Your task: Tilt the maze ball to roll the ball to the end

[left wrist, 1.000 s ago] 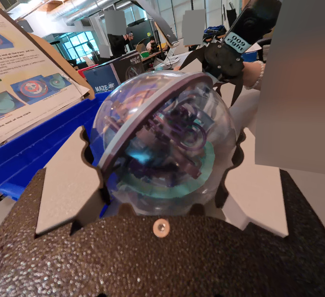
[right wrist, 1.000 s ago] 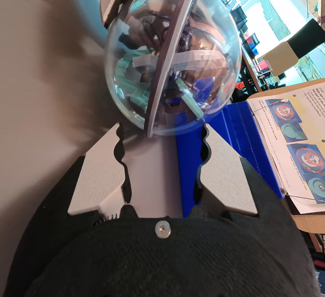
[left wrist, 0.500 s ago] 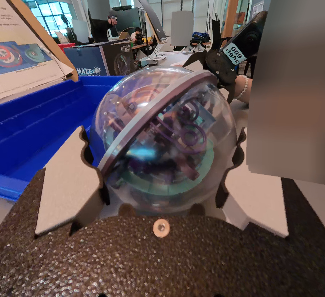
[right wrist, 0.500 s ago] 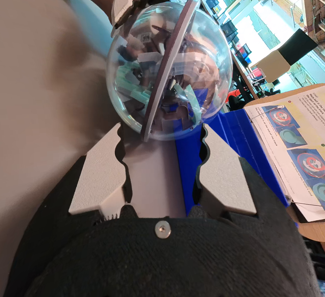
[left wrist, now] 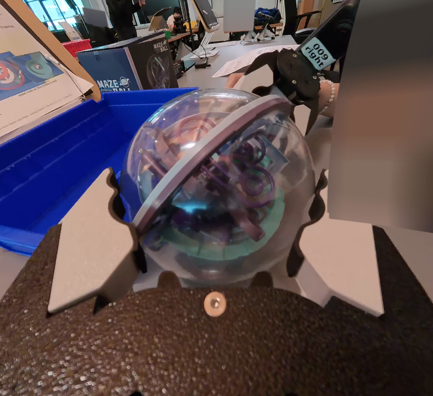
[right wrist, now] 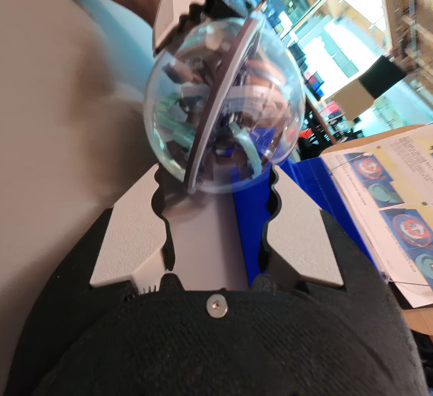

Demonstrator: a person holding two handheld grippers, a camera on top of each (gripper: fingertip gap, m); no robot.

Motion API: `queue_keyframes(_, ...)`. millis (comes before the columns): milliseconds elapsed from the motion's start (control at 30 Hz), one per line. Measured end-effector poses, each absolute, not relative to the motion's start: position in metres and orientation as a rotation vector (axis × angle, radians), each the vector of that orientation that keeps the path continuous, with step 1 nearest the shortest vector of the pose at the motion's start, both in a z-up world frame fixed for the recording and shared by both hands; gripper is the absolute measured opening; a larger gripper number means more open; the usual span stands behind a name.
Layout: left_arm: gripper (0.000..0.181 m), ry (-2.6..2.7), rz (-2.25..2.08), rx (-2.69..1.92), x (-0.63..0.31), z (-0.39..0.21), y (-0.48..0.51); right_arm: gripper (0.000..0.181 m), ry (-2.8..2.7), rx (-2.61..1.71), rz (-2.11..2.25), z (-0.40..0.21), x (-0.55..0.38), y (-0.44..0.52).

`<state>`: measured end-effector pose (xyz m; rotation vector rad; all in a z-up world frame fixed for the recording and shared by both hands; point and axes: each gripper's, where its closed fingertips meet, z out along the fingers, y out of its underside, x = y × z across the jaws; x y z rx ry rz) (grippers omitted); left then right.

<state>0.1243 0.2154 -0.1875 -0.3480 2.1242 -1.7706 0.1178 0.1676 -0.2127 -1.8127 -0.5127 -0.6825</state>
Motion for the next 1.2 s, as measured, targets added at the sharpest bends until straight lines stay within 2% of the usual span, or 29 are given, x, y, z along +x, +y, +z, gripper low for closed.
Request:
queue_keyframes(400,0.158,1.994,-1.908,-0.395,0.13,-0.184,0.216,0.085,-0.447,-1.736,-0.635,-0.203,0.118,0.171)
queue_keyframes(667,0.157,2.059,-1.858,-0.375,0.128,-0.188,0.222,0.077,-0.462,-1.726,-0.65,-0.203,0.117,0.172)
queue_keyframes(1200,0.158,2.129,-1.829,-0.476,0.13,-0.19,0.223,0.074,-0.433,-1.729,-0.623,-0.205,0.117,0.172)
